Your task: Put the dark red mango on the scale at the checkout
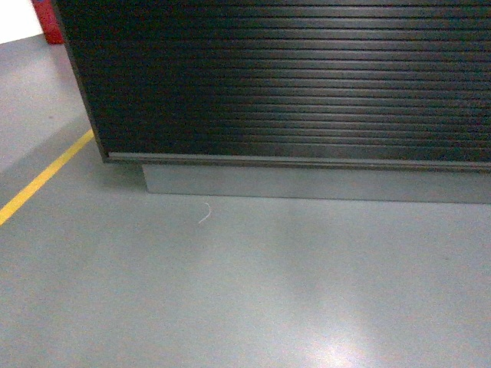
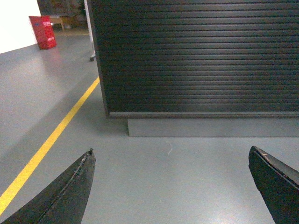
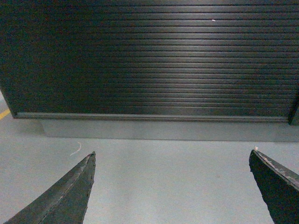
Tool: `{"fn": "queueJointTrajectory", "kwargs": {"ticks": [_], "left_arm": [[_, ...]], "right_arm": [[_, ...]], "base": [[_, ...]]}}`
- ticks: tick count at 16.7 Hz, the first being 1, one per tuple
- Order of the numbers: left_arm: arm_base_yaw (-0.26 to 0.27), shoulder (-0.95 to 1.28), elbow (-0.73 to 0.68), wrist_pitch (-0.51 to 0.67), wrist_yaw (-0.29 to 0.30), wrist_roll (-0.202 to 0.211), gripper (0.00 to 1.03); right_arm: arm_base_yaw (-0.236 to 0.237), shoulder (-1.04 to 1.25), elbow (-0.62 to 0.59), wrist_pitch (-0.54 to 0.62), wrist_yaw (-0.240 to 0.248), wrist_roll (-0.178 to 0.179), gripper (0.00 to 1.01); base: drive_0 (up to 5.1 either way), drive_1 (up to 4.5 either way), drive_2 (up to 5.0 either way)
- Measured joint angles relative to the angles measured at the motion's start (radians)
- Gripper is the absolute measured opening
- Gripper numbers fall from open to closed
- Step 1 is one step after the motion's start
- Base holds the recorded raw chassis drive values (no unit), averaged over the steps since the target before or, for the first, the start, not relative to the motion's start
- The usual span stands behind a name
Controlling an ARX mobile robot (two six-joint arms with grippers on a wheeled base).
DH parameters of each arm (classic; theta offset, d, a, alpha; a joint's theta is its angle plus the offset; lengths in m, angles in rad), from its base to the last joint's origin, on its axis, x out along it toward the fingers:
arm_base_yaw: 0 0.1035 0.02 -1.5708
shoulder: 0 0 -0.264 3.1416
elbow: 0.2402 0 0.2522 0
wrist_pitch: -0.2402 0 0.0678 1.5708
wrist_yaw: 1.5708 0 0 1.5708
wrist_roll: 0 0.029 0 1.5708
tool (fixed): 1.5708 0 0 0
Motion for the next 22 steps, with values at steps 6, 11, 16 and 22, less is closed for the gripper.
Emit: {"fn": "queueJointTrajectory", "kwargs": {"ticks": [6,11,16,22], "left_arm": [[0.000,0.000,0.000,-0.003,0.000,0.000,0.98],[0.000,0.000,0.000,0.004,-0.001,0.000,0.98],[0.000,0.000,0.000,0.001,0.000,0.000,0.98],[0.000,0.000,0.000,0.001,0.000,0.000,0.98]], "right_arm": [[0.000,0.000,0.000,0.000,0.000,0.000,0.98],[0.000,0.000,0.000,0.003,0.000,0.000,0.98],[0.000,0.000,0.000,0.002,0.000,0.000,0.98],[0.000,0.000,0.000,0.002,0.000,0.000,0.98]], "base": [[0.0,4.29,-4.3],[0.0,4.27,-4.3],[-0.1,3.08,-3.2],[0.0,2.59,-2.7]]}}
